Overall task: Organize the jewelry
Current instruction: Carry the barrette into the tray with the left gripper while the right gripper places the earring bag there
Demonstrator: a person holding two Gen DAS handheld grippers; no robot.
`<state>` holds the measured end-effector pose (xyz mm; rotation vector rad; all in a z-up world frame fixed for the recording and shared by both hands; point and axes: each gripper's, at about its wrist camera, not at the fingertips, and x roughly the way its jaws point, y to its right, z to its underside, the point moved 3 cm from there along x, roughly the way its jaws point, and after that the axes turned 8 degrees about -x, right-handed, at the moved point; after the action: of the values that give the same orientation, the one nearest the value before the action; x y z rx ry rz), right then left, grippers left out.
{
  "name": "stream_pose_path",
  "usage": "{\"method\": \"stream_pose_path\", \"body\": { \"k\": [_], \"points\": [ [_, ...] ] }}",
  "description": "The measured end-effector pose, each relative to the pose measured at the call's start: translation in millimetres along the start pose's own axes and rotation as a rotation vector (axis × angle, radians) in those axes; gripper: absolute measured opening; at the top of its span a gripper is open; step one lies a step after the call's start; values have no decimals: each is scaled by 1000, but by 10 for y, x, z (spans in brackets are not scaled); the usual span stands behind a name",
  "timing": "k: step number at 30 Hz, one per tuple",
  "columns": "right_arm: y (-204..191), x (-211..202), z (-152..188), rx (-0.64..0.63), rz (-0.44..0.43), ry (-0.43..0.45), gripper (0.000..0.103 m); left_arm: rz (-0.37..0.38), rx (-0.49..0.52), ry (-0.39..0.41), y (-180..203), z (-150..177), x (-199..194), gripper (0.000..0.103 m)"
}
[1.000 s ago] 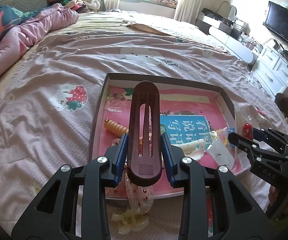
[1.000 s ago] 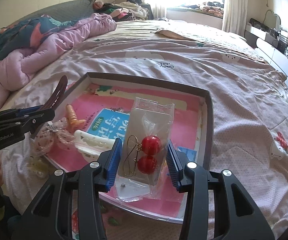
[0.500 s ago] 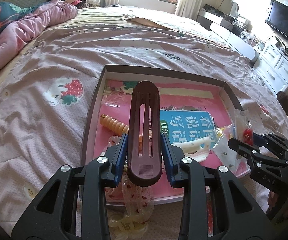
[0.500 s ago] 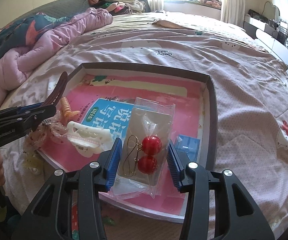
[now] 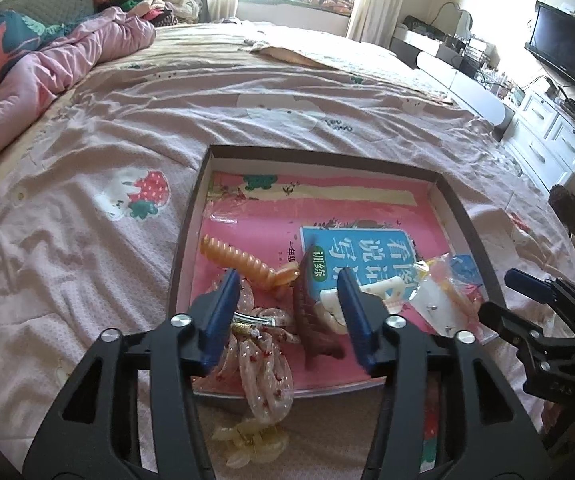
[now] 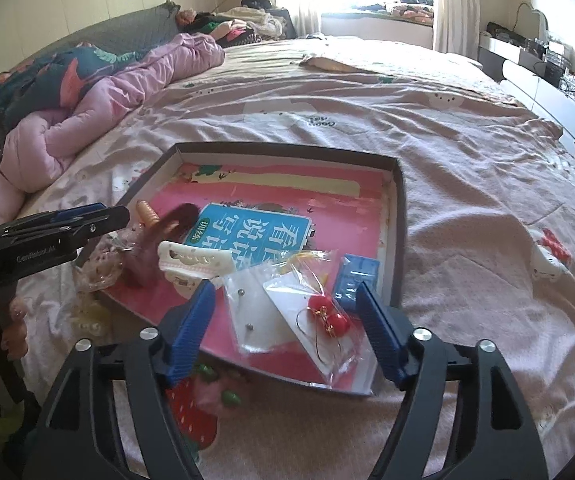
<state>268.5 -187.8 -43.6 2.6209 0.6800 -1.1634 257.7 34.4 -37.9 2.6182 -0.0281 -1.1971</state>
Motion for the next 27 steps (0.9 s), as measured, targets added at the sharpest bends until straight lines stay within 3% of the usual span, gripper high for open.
{"method": "stream_pose_path", "body": {
  "k": [9, 21, 27],
  "points": [
    [-27, -370, 13, 1, 13, 56, 83, 9, -9, 58, 21, 4, -349, 55],
    [-139, -721, 52, -14, 7, 99, 84, -1, -27, 105, -43, 140, -741, 64],
    [-265, -807, 74, -33, -6, 109, 85, -19, -40, 111, -112, 250, -856, 64]
  ]
}}
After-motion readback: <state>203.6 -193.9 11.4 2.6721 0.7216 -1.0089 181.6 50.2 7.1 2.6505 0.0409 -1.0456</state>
